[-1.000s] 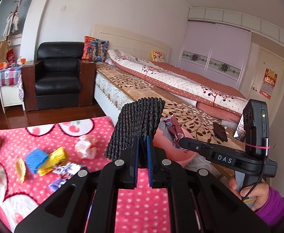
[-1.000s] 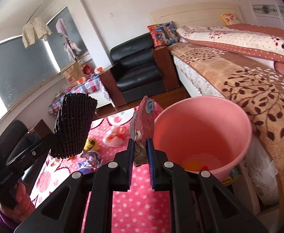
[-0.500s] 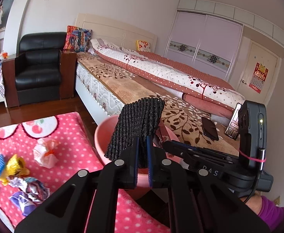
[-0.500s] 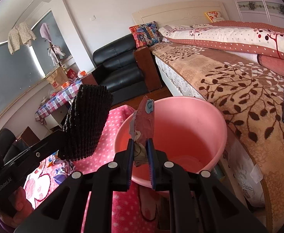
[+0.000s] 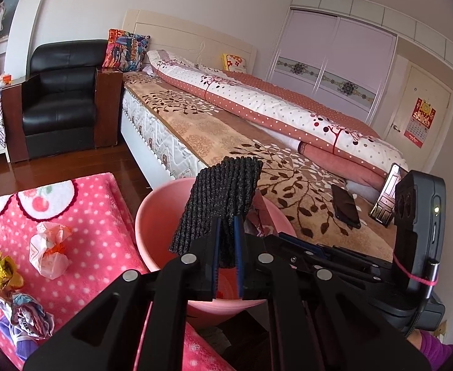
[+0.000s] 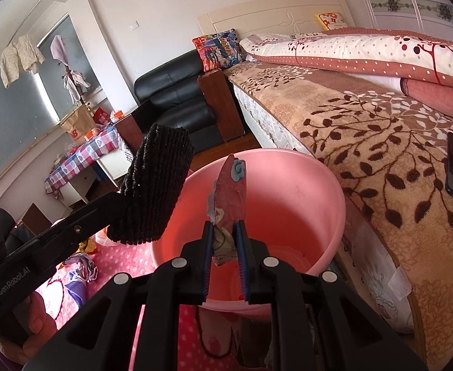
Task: Collect trash
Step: 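Open both tools to drop the pad and wrapper into the bucket, then move both open tools back over the table, then grasp the tan corn-shaped sponge with the left tool while the right tool grasps the purple cloth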
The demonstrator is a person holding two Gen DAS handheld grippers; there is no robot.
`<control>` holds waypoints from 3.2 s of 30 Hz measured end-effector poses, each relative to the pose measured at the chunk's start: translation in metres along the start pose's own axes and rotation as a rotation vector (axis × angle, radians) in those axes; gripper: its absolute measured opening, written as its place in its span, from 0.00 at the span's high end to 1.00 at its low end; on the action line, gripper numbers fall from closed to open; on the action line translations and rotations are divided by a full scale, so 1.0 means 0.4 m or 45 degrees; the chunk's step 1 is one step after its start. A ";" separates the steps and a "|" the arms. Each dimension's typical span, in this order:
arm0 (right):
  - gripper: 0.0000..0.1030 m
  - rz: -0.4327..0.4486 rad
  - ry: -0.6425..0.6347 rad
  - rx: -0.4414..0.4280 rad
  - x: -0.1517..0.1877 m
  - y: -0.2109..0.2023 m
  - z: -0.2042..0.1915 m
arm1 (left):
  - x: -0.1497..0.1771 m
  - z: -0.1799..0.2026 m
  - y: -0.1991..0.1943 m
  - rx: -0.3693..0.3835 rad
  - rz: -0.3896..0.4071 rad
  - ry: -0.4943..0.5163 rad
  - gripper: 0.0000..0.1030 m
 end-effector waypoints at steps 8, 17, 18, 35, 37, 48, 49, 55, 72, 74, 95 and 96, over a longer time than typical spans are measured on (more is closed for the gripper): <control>0.73 0.013 -0.022 0.016 -0.004 0.006 -0.004 | -0.001 -0.001 0.008 -0.005 -0.021 -0.022 0.72; 0.60 0.036 -0.052 0.004 -0.006 -0.021 -0.031 | -0.025 -0.004 -0.028 -0.008 0.026 -0.033 0.68; 0.59 0.042 -0.060 0.002 -0.006 -0.028 -0.039 | -0.028 -0.001 -0.037 -0.011 0.035 -0.021 0.68; 0.54 0.060 -0.121 -0.121 0.056 -0.146 -0.219 | -0.032 0.002 -0.232 -0.063 0.151 0.054 0.68; 0.54 0.047 -0.136 -0.144 0.073 -0.153 -0.251 | -0.026 -0.007 -0.258 -0.081 0.160 0.057 0.68; 0.54 0.012 -0.244 -0.232 0.155 -0.172 -0.411 | 0.002 -0.088 -0.420 -0.199 0.233 0.067 0.68; 0.54 0.007 -0.252 -0.239 0.159 -0.169 -0.419 | 0.007 -0.098 -0.434 -0.211 0.238 0.065 0.68; 0.54 -0.037 -0.300 -0.277 0.209 -0.157 -0.483 | 0.041 -0.177 -0.514 -0.298 0.255 0.027 0.68; 0.52 -0.173 -0.462 -0.386 0.297 -0.067 -0.622 | 0.214 -0.565 -0.612 -0.662 0.114 -0.366 0.68; 0.52 -0.186 -0.478 -0.378 0.301 -0.052 -0.627 | 0.241 -0.596 -0.589 -0.668 0.068 -0.427 0.68; 0.52 -0.267 -0.509 -0.383 0.351 0.021 -0.639 | 0.306 -0.705 -0.514 -0.750 -0.046 -0.580 0.86; 0.52 -0.277 -0.509 -0.386 0.354 0.024 -0.641 | 0.305 -0.702 -0.518 -0.750 -0.049 -0.573 0.87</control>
Point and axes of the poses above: each gripper's, at about its wrist camera, not at the fingertips, and y roughly the way its jaws point, z to its right, x to its underside, the point moved 10 cm from there along y, roughly the way its jaws point, and after that the axes turned 11 degrees about x, right-handed, at the moved point
